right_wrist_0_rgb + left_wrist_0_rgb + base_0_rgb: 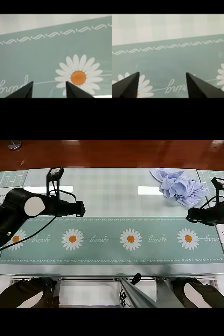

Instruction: Fold the shirts.

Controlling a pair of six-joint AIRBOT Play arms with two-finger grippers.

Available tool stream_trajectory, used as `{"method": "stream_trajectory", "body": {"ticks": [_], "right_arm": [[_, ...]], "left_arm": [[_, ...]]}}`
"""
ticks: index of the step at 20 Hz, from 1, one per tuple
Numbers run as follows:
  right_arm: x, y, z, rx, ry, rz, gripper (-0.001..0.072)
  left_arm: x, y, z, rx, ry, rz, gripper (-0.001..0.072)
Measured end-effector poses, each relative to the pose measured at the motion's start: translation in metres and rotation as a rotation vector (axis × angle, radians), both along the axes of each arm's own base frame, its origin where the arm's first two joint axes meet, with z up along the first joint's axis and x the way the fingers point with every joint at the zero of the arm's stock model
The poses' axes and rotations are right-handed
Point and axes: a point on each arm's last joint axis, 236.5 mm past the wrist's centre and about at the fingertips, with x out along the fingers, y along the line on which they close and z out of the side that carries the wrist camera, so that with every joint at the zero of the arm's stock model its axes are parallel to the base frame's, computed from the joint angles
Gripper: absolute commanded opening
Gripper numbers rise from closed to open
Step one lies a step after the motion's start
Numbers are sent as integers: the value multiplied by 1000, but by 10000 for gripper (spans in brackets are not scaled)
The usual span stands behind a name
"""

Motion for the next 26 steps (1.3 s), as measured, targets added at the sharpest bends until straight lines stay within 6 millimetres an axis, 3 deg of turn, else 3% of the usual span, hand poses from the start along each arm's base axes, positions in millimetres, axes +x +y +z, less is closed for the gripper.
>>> {"method": "stream_trajectory", "body": {"ticks": [3, 7, 9, 12, 16, 20, 26], "right_arm": [[20, -6, 8, -22, -92, -8, 490], [91, -39, 48, -150, -381, -51, 488], [124, -55, 57, -202, -421, -59, 601], [172, -70, 47, -224, -390, -68, 607], [219, -76, 12, -147, -325, -113, 607], [237, -89, -20, 17, -292, -252, 606], [233, -126, -41, 143, -273, -422, 606]], "left_arm": [[11, 1, 5, 16, -61, -25, 691], [39, 17, 22, 93, -196, -55, 691], [47, 25, 27, 110, -228, -48, 691], [53, 33, 31, 127, -249, -37, 691], [56, 36, 32, 129, -256, -33, 691], [54, 38, 30, 136, -242, -31, 691], [51, 36, 27, 122, -224, -29, 691]]}}
